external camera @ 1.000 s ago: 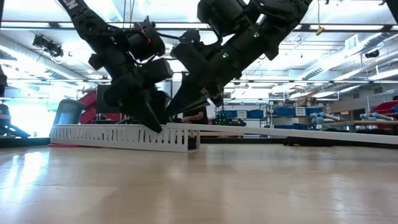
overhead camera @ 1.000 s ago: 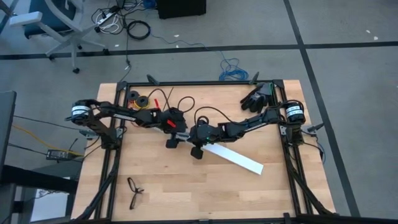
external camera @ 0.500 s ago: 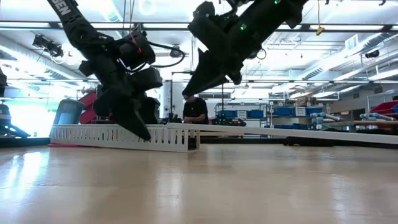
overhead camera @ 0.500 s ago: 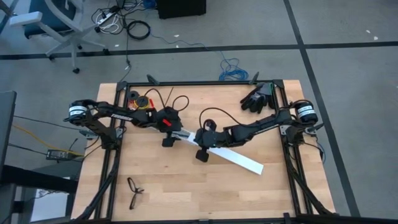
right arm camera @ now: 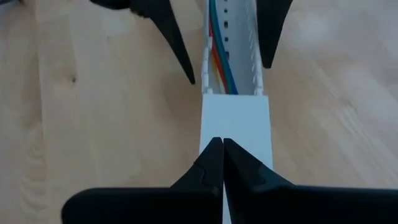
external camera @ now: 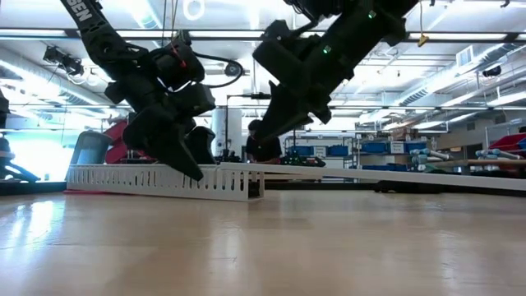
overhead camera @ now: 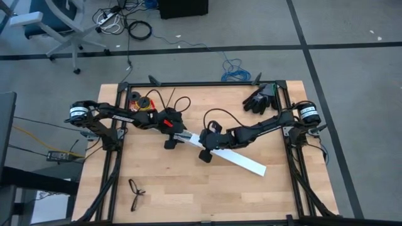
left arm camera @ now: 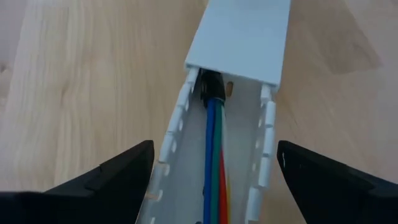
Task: Ziptie cables
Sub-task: Close the white cable duct
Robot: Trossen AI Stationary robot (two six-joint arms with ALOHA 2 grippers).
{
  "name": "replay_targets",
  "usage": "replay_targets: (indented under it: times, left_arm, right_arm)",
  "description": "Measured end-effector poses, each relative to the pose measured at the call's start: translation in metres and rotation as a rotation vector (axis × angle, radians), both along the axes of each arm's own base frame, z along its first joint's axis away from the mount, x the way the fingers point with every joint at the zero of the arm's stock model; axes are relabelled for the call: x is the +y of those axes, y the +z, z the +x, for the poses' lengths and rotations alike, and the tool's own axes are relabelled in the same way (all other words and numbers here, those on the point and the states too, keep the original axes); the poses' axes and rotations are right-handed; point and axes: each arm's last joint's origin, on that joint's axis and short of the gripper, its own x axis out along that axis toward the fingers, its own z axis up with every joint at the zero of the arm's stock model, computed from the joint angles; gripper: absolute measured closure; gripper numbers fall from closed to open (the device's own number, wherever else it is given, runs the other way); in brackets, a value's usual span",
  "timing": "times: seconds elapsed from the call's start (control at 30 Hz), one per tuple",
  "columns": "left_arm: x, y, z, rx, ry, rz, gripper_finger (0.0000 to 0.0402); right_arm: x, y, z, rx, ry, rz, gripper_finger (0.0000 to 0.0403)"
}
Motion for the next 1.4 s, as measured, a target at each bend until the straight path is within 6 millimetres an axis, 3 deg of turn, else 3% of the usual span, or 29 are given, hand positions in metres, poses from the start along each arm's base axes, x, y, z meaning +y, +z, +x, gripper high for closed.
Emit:
replay_targets:
  times: [0.4, 0.77, 1.07, 1.23, 1.4]
  left_arm:
    - [0.000, -0.001, -0.001, 0.021, 0.008, 0.003, 0.0054]
    - [0.000, -0.001, -0.001, 0.020, 0.007, 0.004, 0.0157]
    - [0.000, -0.001, -0.001, 0.020, 0.007, 0.004, 0.0166]
    - [0.000, -0.001, -0.001, 0.020, 0.015, -0.003, 0.0166]
    - [0.000, -0.001, -0.001, 0.018, 0.019, -0.005, 0.0167]
  right_arm:
    - [-0.003, 0.000, 0.001, -0.014, -0.020, 0.013, 0.0403]
    - [-0.003, 0.003, 0.003, -0.045, -0.016, 0.017, 0.0403]
    - [-0.010, 0.001, 0.004, -0.035, -0.031, 0.063, 0.0403]
    - [-0.018, -0.024, 0.015, -0.014, -0.001, 0.142, 0.0403]
    - [-0.031, -0.036, 0.031, -0.025, -0.027, 0.137, 0.0403]
